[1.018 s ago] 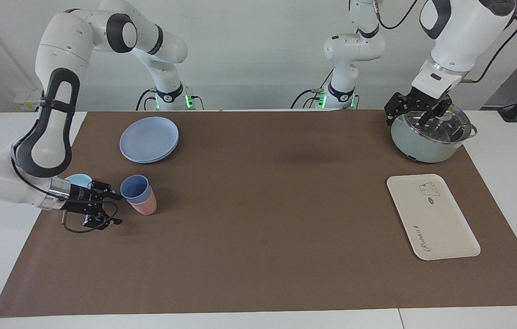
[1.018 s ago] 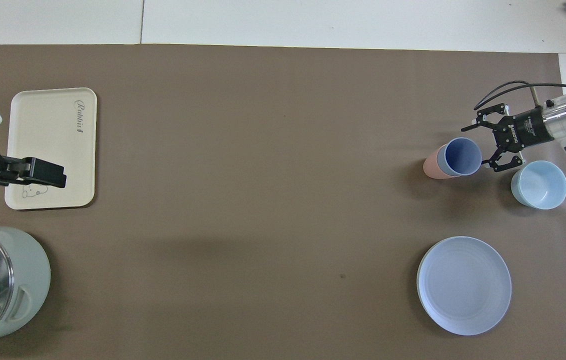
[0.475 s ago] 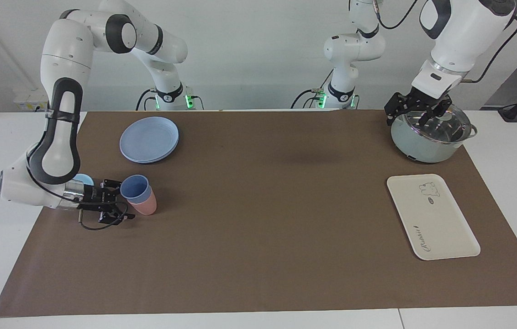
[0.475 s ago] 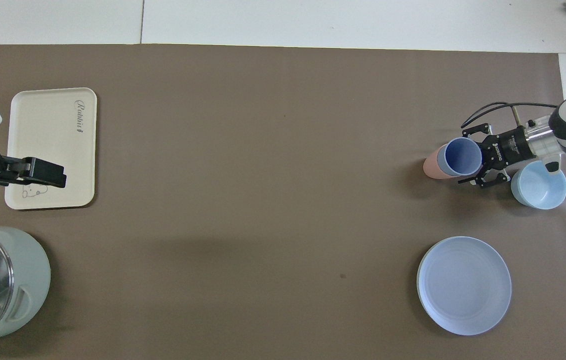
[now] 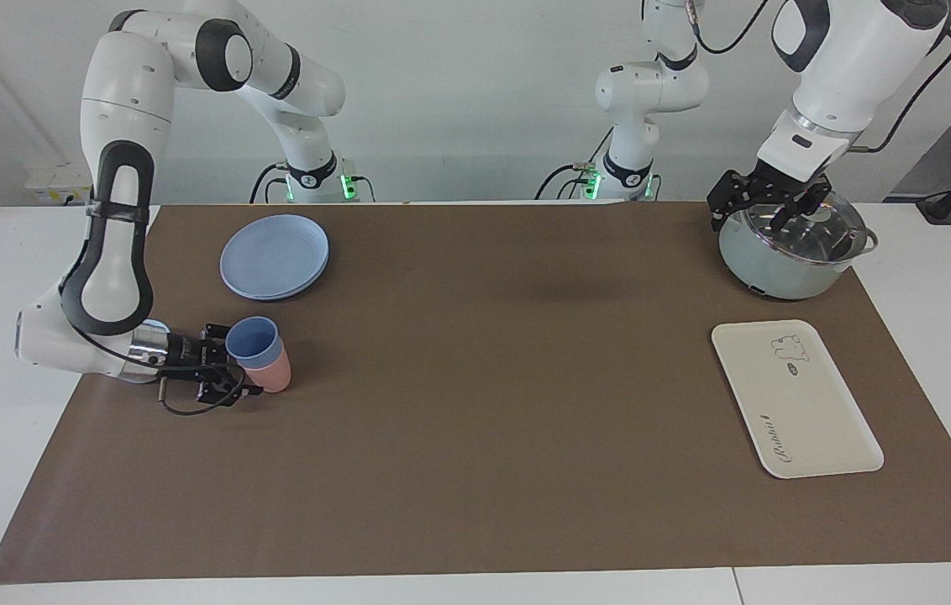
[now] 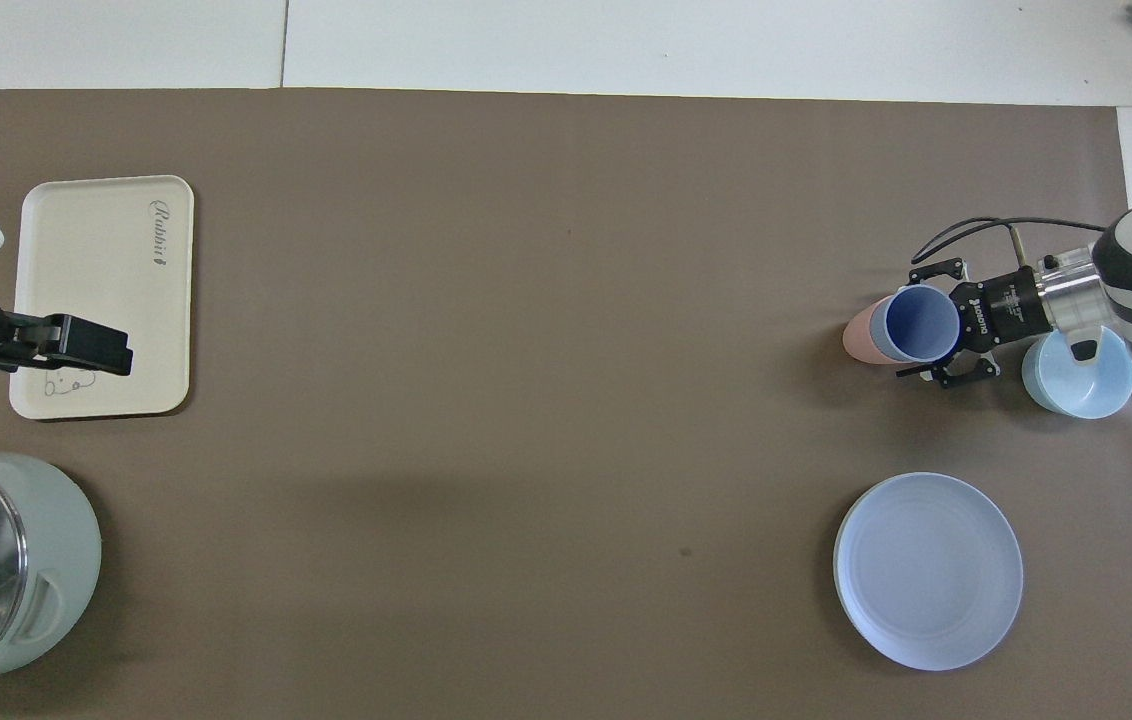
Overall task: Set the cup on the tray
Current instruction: 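Close the right gripper on the rim of the blue cup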
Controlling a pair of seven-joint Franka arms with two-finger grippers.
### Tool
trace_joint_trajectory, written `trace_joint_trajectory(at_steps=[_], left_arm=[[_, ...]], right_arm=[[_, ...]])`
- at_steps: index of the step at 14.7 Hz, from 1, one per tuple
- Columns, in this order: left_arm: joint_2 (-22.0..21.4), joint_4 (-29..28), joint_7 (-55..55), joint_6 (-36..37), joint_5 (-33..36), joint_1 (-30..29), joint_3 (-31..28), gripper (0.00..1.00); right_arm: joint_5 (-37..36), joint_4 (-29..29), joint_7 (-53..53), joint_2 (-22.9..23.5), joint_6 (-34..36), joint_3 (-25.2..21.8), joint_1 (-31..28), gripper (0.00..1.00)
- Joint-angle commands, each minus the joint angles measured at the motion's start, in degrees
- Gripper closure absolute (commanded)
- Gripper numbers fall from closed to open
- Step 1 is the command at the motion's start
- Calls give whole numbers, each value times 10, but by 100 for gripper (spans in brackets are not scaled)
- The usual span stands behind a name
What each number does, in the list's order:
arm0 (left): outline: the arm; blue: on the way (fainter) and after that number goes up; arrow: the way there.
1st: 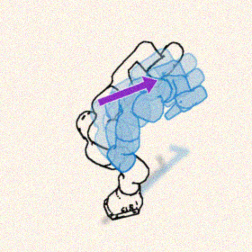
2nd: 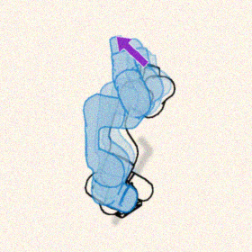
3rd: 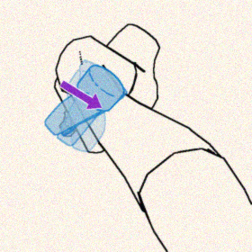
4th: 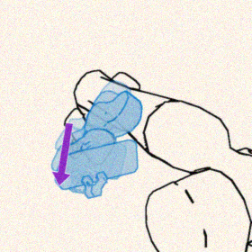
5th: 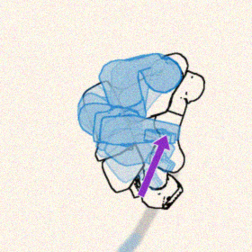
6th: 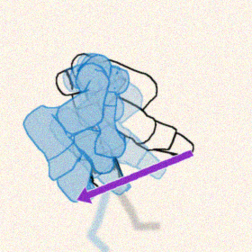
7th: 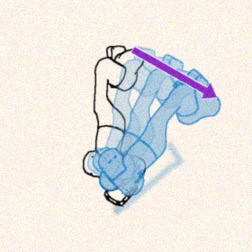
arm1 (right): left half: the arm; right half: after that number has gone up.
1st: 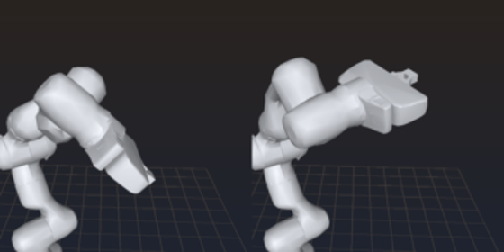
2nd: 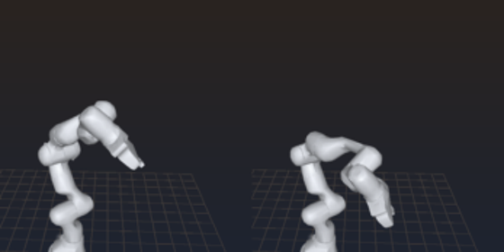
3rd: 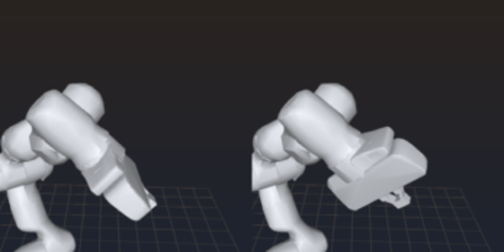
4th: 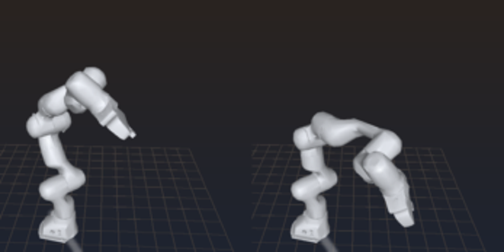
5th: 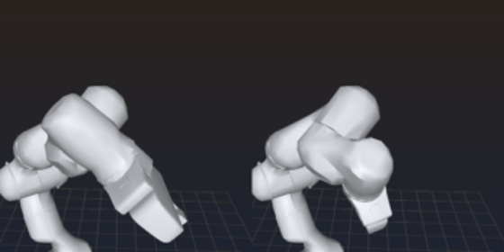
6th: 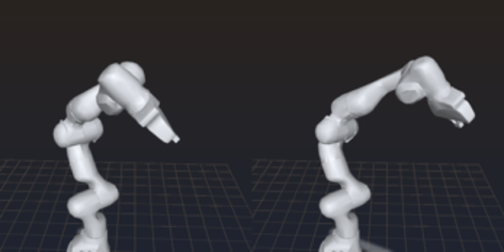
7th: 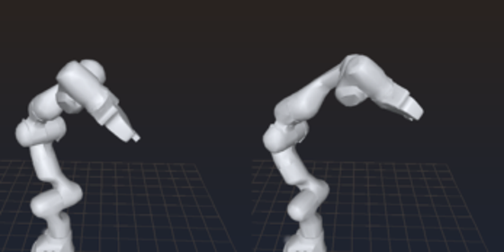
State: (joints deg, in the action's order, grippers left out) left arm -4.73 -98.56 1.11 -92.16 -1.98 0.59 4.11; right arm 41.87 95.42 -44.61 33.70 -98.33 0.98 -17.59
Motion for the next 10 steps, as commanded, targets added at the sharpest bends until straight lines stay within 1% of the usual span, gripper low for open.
trace_joint_trajectory(at_steps=[1,7,8,9,10], left_arm=[[-10,-8,-6,1,3,-2,2,0],[-10,-8,-7,1,3,-2,2,0],[-10,-8,-7,1,3,-2,2,0],[-10,-8,-7,2,3,-2,2,0],[-10,-8,-7,7,3,-2,2,0]], right_arm=[[26,35,29,-24,-19,2,-2,8],[75,52,36,-27,-46,2,12,9],[75,53,36,-28,-47,2,12,11],[76,55,37,-29,-48,2,12,16],[77,56,40,-29,-47,2,12,24]])
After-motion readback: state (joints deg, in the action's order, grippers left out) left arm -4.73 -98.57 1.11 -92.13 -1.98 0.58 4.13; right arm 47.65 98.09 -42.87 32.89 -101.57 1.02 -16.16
